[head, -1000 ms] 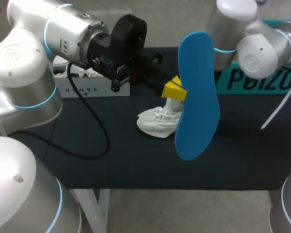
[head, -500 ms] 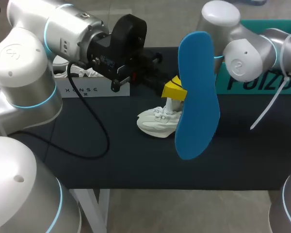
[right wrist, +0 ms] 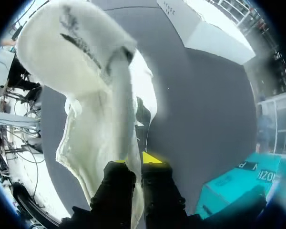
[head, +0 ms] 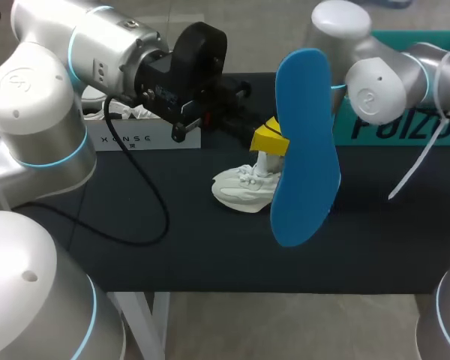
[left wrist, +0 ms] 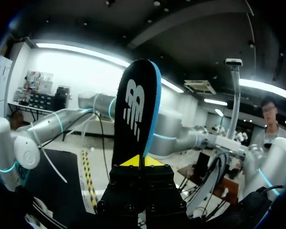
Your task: Take the shoe out of the shoebox, open the shoe tongue, remove and reinsert the insole, then place the shoe into the shoebox
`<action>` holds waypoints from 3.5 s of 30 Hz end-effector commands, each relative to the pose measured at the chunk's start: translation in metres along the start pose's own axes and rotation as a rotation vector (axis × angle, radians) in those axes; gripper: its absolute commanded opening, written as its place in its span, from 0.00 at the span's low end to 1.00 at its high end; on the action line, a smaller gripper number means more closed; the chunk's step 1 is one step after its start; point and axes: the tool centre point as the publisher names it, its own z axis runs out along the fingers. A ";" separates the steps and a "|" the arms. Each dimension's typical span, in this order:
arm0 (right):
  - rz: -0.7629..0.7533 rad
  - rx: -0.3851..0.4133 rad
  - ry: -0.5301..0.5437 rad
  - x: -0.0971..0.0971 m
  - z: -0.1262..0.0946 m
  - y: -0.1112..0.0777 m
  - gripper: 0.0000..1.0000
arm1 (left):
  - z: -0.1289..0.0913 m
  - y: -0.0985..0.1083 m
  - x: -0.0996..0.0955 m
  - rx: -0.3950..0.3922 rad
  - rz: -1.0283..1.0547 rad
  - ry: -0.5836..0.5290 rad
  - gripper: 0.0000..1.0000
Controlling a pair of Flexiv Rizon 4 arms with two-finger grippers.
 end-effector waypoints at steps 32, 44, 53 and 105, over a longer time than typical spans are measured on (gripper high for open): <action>1.932 -0.213 0.153 0.056 -0.021 0.021 0.00 | 0.001 0.000 -0.001 0.002 0.000 0.001 0.00; 1.925 -0.234 0.062 0.057 -0.037 0.021 0.00 | 0.001 0.000 -0.001 0.002 0.000 0.001 0.00; 1.733 -0.223 0.080 0.036 -0.025 0.025 0.00 | 0.001 0.000 -0.001 0.002 0.000 0.001 0.00; 1.245 -0.540 0.189 0.015 -0.090 0.027 1.00 | 0.001 0.000 -0.001 0.002 0.000 0.001 0.00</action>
